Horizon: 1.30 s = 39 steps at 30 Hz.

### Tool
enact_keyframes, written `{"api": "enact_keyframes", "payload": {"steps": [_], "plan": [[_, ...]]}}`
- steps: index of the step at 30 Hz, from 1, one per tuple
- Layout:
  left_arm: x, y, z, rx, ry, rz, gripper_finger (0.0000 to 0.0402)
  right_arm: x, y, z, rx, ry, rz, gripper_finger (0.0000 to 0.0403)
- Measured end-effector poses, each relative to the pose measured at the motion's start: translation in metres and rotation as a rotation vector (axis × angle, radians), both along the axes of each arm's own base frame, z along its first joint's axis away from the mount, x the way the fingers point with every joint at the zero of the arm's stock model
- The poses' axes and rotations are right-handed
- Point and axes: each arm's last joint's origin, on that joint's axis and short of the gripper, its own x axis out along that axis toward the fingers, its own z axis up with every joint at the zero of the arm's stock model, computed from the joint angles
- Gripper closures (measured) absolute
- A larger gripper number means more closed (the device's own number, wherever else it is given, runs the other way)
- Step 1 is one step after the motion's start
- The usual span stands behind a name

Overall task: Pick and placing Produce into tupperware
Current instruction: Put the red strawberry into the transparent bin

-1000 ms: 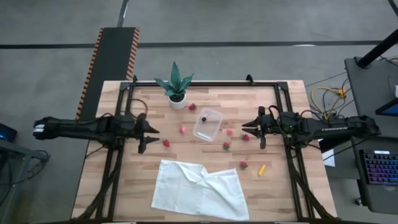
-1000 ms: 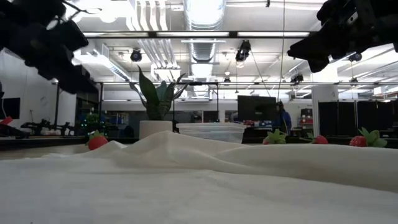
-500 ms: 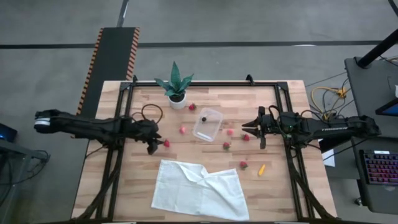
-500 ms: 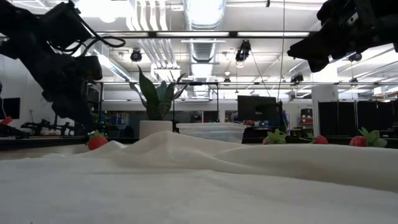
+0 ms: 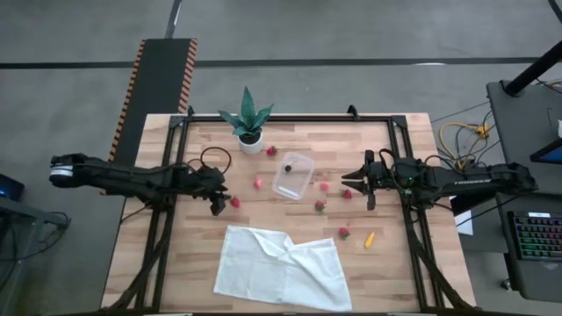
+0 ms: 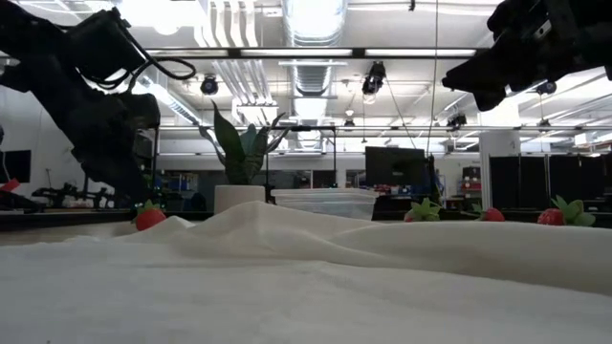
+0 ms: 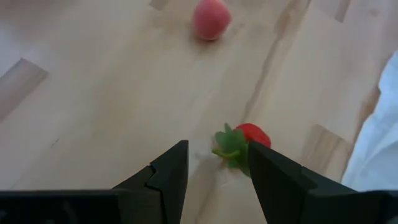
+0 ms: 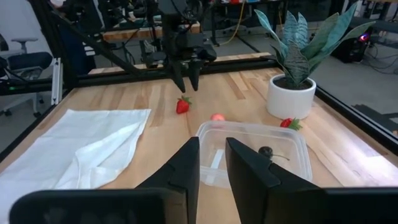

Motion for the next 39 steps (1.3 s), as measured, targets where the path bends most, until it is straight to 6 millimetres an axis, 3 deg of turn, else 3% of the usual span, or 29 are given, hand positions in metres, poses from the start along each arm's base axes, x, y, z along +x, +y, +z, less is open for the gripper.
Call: {"api": "enact_keyframes", "payload": {"steps": [39], "plan": [[0.015, 0.002, -0.017, -0.018, 0.055, 0.011, 0.0250, -0.001, 0.000, -0.003, -0.005, 0.028, 0.002, 0.0334]]}}
